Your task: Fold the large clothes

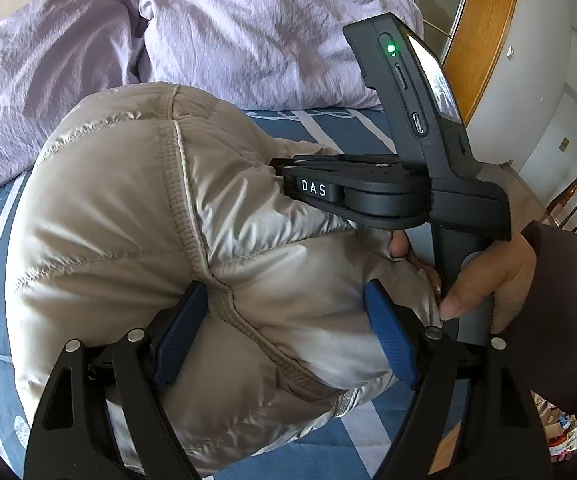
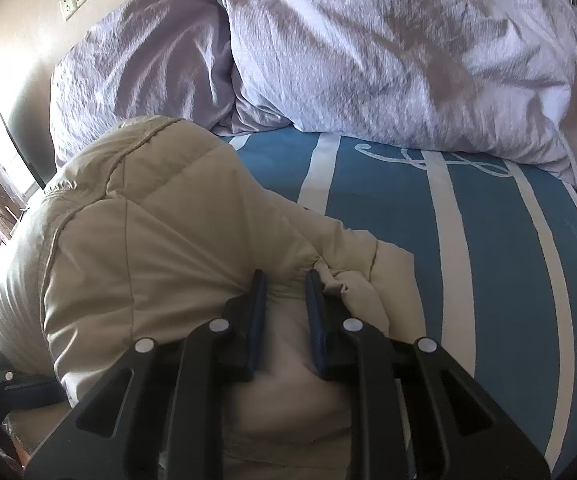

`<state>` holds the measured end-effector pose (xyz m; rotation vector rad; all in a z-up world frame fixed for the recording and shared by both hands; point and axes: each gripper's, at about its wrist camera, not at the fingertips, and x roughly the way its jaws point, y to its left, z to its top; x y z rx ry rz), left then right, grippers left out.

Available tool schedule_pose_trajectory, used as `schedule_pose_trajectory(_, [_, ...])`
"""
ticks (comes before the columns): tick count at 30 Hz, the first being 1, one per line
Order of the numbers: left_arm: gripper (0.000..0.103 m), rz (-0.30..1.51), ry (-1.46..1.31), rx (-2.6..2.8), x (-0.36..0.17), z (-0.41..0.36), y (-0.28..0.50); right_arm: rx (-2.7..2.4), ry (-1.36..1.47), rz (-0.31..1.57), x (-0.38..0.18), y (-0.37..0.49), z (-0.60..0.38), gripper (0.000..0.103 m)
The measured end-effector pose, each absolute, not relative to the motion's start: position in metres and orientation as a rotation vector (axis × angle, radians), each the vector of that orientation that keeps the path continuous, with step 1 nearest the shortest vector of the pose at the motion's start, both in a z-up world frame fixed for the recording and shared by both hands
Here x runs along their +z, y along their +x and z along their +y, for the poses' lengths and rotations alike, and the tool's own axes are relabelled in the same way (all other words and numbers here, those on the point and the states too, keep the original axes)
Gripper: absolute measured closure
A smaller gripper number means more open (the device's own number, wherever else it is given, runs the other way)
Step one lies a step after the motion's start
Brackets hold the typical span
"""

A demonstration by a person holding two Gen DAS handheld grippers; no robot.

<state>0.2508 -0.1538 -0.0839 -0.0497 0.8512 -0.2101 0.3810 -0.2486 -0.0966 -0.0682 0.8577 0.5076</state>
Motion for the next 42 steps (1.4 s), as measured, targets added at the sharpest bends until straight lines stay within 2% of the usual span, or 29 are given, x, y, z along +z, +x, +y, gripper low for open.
schedule_pose_trajectory(14, [0.025, 0.858, -0.041, -0.212, -0.079, -0.153, 0.252, 0.492, -0.036, 0.835, -0.098, 0.376, -0.253, 0.083])
schedule_pose_trajectory(23, [0.028, 0.782, -0.082, -0.151, -0.042, -0.128, 0.248, 0.468, -0.029, 0.821, -0.098, 0.371, -0.254, 0.083])
schedule_pose_trajectory(33, [0.027, 0.724, -0.074, -0.016, -0.013, -0.089, 0.290, 0.436, -0.040, 0.810, -0.096, 0.363, -0.252, 0.083])
schedule_pose_trajectory(42, [0.027, 0.740, -0.058, 0.110, -0.021, -0.054, 0.325, 0.414, -0.049, 0.789, -0.096, 0.358, -0.253, 0.083])
